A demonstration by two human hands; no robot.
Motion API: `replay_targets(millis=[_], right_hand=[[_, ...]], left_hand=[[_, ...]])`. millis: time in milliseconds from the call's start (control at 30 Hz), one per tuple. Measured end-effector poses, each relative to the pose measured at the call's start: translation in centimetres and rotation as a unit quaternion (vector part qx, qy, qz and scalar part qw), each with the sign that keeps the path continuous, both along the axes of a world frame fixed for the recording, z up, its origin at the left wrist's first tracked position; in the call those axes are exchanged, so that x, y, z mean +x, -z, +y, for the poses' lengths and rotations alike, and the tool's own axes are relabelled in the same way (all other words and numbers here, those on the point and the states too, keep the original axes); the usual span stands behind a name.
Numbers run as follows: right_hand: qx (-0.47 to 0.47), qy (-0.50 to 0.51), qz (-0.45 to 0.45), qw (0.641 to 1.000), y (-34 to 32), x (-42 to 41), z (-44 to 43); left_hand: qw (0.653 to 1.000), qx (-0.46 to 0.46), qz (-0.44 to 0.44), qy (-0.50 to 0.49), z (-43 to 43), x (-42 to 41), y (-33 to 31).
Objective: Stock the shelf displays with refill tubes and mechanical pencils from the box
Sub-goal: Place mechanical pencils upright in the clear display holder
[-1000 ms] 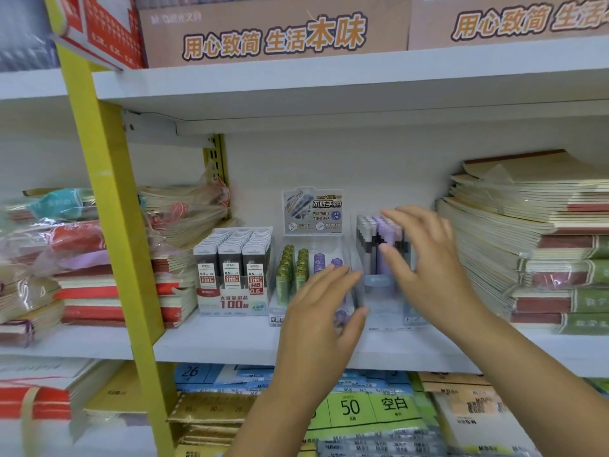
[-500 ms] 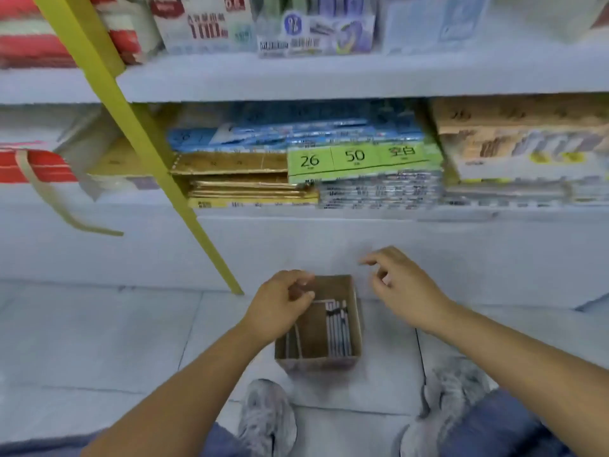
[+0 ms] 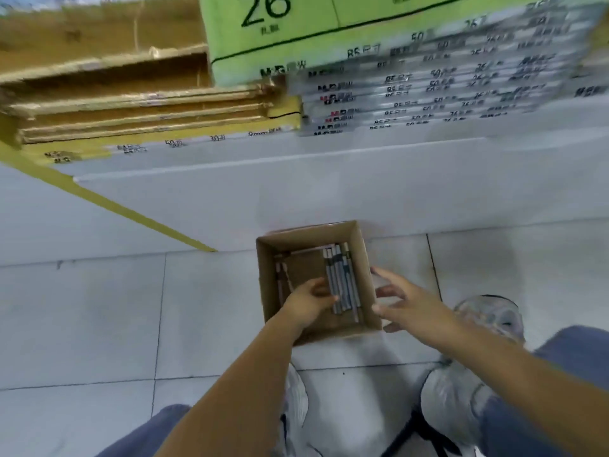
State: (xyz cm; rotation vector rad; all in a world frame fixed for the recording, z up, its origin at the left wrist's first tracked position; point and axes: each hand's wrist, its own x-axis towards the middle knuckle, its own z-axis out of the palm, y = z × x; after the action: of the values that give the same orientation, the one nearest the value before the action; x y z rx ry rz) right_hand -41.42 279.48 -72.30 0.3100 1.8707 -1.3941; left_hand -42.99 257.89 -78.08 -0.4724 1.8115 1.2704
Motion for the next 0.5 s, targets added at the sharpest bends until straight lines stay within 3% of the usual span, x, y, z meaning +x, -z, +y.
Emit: replay_targets(millis=[300,500], right_hand=[[-0.022,-0.013,-0.012,1.000,-0.8,-0.5,0.3],[-0.031,0.005,-0.015,0.999,-0.5,-0.5,0.4]], left_hand=[[1.000,-0.011,0.004,-0.003,1.8,-2.1,4.7],[0.997,0.041,-0.020,-0.060,3.4,-2.9,6.3]])
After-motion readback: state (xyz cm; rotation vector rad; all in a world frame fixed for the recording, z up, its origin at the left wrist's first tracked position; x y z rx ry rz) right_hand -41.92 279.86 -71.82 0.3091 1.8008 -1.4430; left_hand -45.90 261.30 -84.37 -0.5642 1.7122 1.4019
